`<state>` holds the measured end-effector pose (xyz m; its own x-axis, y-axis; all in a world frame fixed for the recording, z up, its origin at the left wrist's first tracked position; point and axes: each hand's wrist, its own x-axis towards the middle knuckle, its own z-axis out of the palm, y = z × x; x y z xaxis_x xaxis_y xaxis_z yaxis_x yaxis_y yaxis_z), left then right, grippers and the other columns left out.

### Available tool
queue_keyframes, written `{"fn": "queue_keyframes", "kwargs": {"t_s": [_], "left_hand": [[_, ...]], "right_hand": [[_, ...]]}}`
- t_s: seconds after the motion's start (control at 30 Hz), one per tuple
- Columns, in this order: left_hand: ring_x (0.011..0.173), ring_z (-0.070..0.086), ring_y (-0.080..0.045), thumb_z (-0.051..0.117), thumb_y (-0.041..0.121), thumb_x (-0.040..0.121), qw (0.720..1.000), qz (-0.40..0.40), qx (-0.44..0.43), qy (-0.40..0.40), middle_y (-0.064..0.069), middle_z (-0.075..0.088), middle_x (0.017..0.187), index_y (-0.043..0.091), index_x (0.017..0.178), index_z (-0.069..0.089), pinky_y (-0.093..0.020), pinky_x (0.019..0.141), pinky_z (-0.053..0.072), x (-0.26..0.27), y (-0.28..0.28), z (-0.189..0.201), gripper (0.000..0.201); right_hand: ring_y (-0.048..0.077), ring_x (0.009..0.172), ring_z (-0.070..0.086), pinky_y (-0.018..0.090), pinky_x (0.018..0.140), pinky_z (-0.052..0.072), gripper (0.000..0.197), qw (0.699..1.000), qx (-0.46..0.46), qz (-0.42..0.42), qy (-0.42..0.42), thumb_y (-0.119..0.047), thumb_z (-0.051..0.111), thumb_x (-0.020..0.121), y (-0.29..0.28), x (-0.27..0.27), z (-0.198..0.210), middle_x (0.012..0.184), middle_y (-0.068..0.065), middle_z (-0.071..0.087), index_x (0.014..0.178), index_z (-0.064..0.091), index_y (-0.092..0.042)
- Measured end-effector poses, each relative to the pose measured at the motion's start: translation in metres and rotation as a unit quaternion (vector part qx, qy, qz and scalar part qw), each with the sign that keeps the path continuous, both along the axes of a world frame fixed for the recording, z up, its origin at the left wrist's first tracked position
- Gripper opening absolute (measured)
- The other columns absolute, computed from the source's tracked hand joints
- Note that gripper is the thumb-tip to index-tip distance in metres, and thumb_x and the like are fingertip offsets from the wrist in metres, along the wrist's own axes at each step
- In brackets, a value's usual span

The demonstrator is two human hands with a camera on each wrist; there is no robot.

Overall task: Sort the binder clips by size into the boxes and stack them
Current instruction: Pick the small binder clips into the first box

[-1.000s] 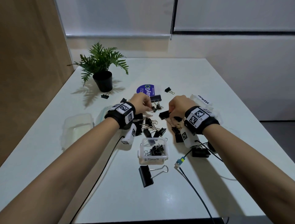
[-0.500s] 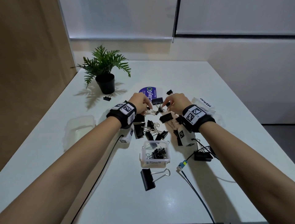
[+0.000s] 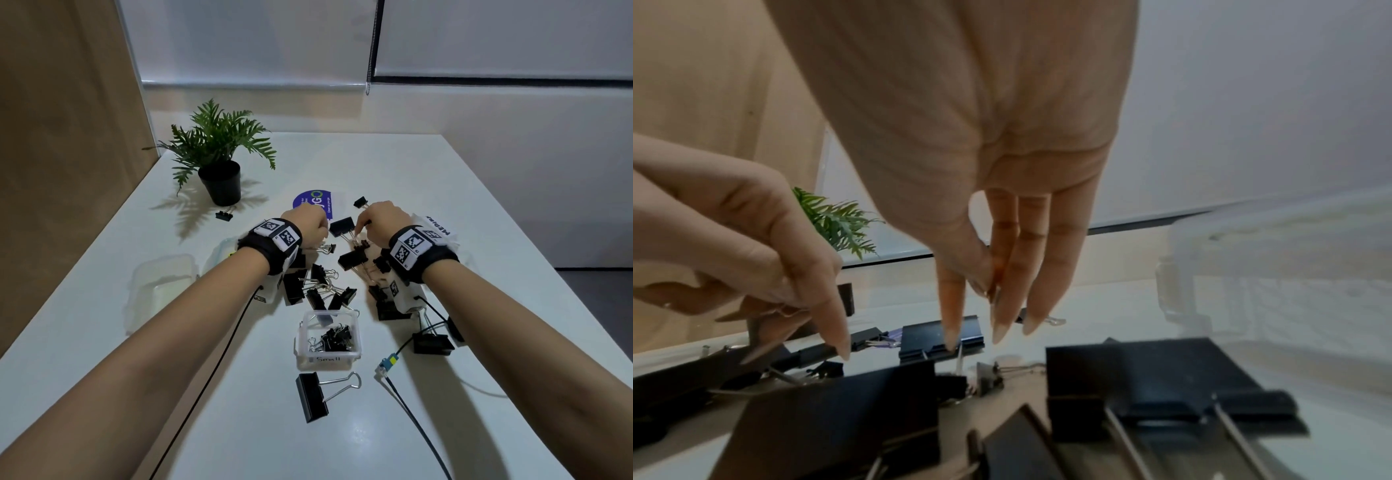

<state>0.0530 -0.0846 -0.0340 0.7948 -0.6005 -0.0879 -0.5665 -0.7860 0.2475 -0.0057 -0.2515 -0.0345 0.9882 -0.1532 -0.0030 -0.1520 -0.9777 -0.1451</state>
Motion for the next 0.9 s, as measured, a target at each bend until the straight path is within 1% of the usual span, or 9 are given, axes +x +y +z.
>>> {"fn": "queue_keyframes", "kwargs": {"t_s": [0.07,0.1,0.23,0.33,0.5,0.6,0.67,0.8,0.9], "left_hand": [[0.073,0.06,-0.027,0.053,0.023,0.087,1.0,0.004,-0.003,-0.003,-0.011,0.065,0.074,0.007,0.076,0.071,-0.03,0.061,0.046,-0.001,-0.005,0.0,0.026],[0.07,0.058,-0.025,0.055,0.025,0.086,1.0,0.004,-0.002,-0.004,-0.009,0.064,0.071,0.007,0.076,0.071,-0.028,0.059,0.043,-0.002,-0.008,0.001,0.027],[0.083,0.064,-0.022,0.068,0.027,0.077,0.998,-0.034,0.044,-0.012,-0.001,0.07,0.086,0.016,0.093,0.076,-0.027,0.062,0.045,-0.003,-0.016,0.002,0.02],[0.082,0.063,-0.021,0.077,0.029,0.069,0.995,-0.061,0.08,-0.025,0.0,0.069,0.085,0.017,0.096,0.074,-0.025,0.06,0.044,-0.001,-0.021,0.003,0.03],[0.074,0.067,-0.021,0.083,0.029,0.062,0.993,-0.06,0.098,-0.023,-0.002,0.07,0.077,0.013,0.082,0.074,-0.027,0.057,0.05,-0.008,-0.028,0.007,0.027],[0.075,0.066,-0.022,0.084,0.02,0.061,0.992,-0.058,0.111,-0.018,-0.004,0.069,0.079,0.009,0.084,0.073,-0.027,0.056,0.05,-0.012,-0.028,0.01,0.027],[0.076,0.067,-0.022,0.082,0.014,0.061,0.991,-0.064,0.114,-0.015,-0.004,0.069,0.08,0.009,0.084,0.074,-0.03,0.06,0.055,-0.012,-0.027,0.01,0.025],[0.071,0.067,-0.019,0.083,0.017,0.059,0.993,-0.068,0.095,-0.013,0.001,0.067,0.073,0.014,0.077,0.074,-0.035,0.065,0.061,-0.007,-0.023,0.006,0.02],[0.073,0.067,-0.022,0.084,0.019,0.063,0.994,-0.073,0.078,-0.004,-0.006,0.071,0.077,0.007,0.08,0.074,-0.032,0.065,0.059,-0.007,-0.021,0.007,0.023]], "right_hand": [[0.03,0.089,0.065,0.033,0.07,0.054,0.032,1.0,0.002,-0.022,0.0,-0.003,0.05,0.082,0.0,0.001,-0.001,0.105,0.007,0.068,0.093,0.075,-0.019],[0.029,0.087,0.066,0.034,0.072,0.056,0.028,1.0,-0.001,-0.028,0.002,-0.006,0.05,0.083,-0.001,0.002,-0.002,0.102,0.008,0.069,0.094,0.074,-0.016],[0.026,0.089,0.067,0.033,0.076,0.057,0.018,0.999,-0.013,-0.018,0.035,-0.018,0.063,0.082,-0.007,0.002,-0.003,0.101,0.005,0.07,0.097,0.074,-0.018],[0.023,0.095,0.066,0.032,0.08,0.056,0.025,0.998,-0.002,0.015,0.068,-0.02,0.072,0.079,-0.012,0.003,-0.003,0.107,0.003,0.068,0.104,0.073,-0.02],[0.023,0.087,0.067,0.031,0.075,0.056,0.027,0.998,0.014,0.027,0.061,-0.018,0.081,0.068,-0.01,0.003,-0.005,0.098,0.004,0.07,0.095,0.075,-0.017],[0.023,0.081,0.067,0.03,0.069,0.055,0.018,0.998,0.022,0.027,0.056,-0.015,0.08,0.068,-0.008,0.003,-0.006,0.091,0.005,0.071,0.086,0.076,-0.016],[0.023,0.078,0.068,0.029,0.067,0.055,0.014,0.998,0.029,0.021,0.055,-0.012,0.078,0.07,-0.008,0.003,-0.006,0.086,0.005,0.072,0.083,0.077,-0.014],[0.022,0.072,0.068,0.029,0.064,0.057,0.011,0.998,0.026,0.009,0.054,-0.012,0.077,0.066,-0.008,0.001,-0.006,0.079,0.004,0.072,0.077,0.075,-0.015],[0.022,0.072,0.067,0.029,0.063,0.056,0.008,0.998,0.022,0.006,0.052,-0.015,0.077,0.067,-0.009,-0.001,-0.005,0.079,0.003,0.07,0.075,0.074,-0.016]]}}
